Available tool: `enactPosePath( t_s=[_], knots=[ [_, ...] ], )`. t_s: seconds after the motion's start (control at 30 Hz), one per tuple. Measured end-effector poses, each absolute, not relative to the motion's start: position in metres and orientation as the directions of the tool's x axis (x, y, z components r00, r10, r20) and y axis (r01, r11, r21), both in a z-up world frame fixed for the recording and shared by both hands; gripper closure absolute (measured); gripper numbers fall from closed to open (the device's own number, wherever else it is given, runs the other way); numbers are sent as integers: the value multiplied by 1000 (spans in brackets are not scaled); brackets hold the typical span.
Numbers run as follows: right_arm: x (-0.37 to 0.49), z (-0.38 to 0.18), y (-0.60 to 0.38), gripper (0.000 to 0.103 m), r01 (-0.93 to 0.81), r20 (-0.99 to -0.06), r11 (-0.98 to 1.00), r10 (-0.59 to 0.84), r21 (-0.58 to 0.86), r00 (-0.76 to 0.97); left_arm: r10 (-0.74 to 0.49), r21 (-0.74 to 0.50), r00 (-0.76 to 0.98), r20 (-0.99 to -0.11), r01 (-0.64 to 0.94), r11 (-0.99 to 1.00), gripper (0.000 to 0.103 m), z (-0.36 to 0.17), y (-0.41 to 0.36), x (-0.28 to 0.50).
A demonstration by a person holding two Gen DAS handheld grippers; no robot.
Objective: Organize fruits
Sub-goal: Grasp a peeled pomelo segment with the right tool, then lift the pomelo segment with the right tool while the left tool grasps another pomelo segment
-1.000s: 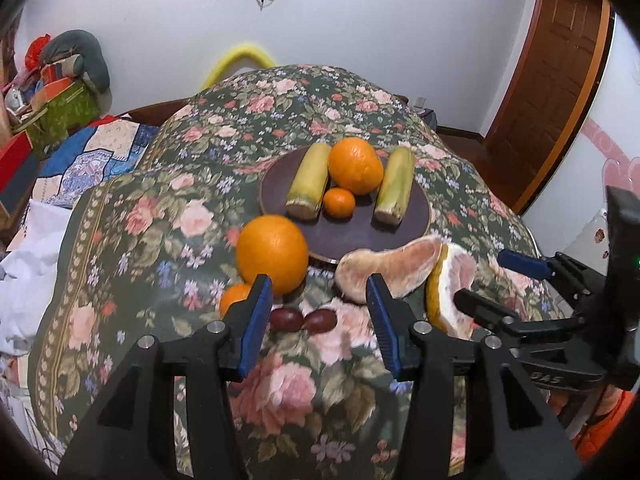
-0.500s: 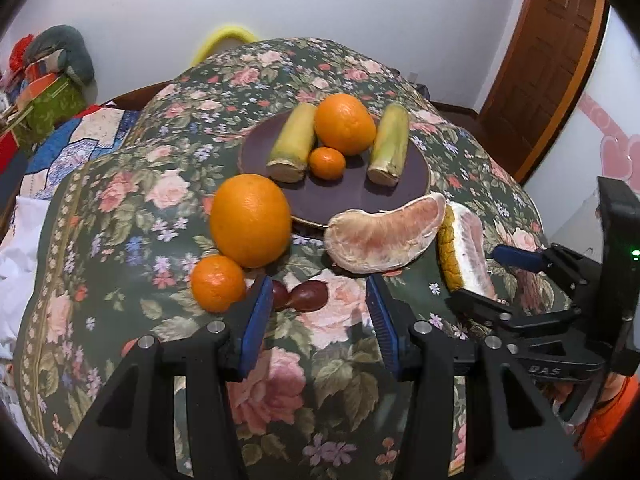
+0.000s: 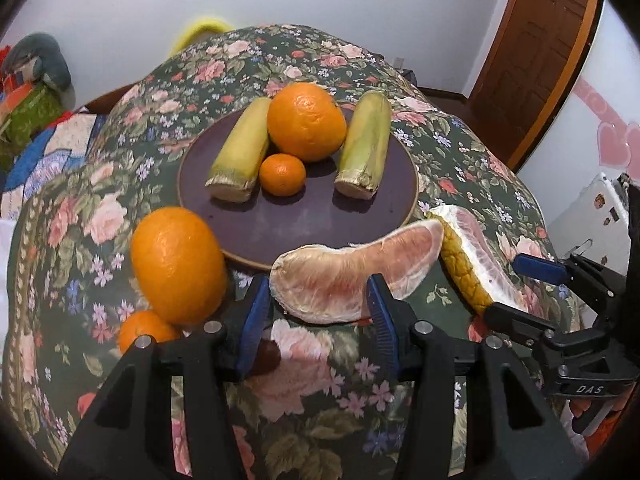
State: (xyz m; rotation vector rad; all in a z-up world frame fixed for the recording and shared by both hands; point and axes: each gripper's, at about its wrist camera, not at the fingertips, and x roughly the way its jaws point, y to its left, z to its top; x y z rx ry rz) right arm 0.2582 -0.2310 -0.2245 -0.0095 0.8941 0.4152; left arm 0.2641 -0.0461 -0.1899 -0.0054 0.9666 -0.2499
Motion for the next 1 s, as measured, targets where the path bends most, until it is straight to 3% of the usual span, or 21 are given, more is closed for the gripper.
enactPosePath(
  t_s=[0.17, 0.23, 0.33, 0.77, 1.0],
  knots=[
    [269, -228, -223, 34, -359, -754, 920, 346, 157, 558, -231, -133, 535, -813, 214, 968, 54, -189, -44, 261],
    [268, -228, -223, 38, -367, -747, 915, 361, 167, 558, -262, -167, 523, -811, 221, 961, 54, -188, -41, 257],
    [263, -226, -226, 55, -375, -741, 910, 373, 175, 558, -291, -192, 517, -805, 237, 952, 54, -185, -43, 249],
    [250, -224, -251, 55, -345, -749, 922, 352, 176, 561, -345, -206, 485, -803, 318, 926, 56, -177, -77, 214],
    [250, -224, -256, 54, -344, -754, 917, 368, 199, 544, -283, -149, 544, -790, 277, 949, 56, -161, -61, 220]
  ],
)
